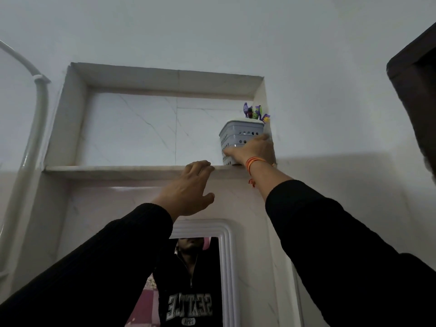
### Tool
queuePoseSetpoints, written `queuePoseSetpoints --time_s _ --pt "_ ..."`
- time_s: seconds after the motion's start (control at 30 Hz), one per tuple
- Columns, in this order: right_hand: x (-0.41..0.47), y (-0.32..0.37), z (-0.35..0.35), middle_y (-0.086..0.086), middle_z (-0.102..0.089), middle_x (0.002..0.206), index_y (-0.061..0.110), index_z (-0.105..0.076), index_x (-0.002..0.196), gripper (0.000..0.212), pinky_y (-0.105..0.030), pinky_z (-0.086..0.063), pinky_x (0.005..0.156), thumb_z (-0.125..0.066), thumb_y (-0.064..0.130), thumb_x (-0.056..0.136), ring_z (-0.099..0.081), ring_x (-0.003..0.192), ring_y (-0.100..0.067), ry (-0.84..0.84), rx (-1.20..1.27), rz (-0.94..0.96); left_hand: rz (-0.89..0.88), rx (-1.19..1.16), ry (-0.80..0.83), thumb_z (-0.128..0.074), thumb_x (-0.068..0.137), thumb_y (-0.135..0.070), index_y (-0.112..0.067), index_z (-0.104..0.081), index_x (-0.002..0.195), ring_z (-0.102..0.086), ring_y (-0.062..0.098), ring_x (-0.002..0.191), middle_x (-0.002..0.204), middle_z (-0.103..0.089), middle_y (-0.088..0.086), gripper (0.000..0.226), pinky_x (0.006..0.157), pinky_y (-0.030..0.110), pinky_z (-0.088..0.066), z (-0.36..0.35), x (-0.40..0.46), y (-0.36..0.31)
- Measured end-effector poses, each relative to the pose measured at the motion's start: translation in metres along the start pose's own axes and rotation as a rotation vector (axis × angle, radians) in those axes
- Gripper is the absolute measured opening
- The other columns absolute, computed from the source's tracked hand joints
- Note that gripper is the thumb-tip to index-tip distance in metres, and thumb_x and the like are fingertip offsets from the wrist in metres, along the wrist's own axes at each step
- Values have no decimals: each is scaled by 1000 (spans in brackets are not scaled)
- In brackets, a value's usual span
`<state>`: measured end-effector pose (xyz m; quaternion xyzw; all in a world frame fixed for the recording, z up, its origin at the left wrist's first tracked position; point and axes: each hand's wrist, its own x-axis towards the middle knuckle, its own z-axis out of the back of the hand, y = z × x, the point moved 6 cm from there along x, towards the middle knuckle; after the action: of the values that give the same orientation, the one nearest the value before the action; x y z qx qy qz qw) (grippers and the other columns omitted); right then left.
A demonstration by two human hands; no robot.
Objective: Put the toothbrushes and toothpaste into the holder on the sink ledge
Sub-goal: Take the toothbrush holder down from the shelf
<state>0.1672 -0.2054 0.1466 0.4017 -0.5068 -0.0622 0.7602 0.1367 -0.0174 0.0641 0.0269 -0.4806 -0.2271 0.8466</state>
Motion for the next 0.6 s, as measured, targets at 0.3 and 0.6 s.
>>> queuePoseSetpoints --time_s 0.3,0.6 --pt "-34 18 45 -8 -42 122 9 -31 140 117 -34 -48 73 -93 53 51 -49 94 -23 109 260 29 39 -98 27 -58 95 -40 -10 -29 157 -20 25 153 165 -25 5 75 122 40 -27 13 -15 3" --pt "-137 1 67 -7 -48 130 12 -31 137 131 -46 -59 94 -91 64 32 -59 116 -26 134 350 90 151 -267 46 -59 95 -42 -15 -40 152 -38 25 144 158 -37 3 65 115 42 -37 19 -96 8"
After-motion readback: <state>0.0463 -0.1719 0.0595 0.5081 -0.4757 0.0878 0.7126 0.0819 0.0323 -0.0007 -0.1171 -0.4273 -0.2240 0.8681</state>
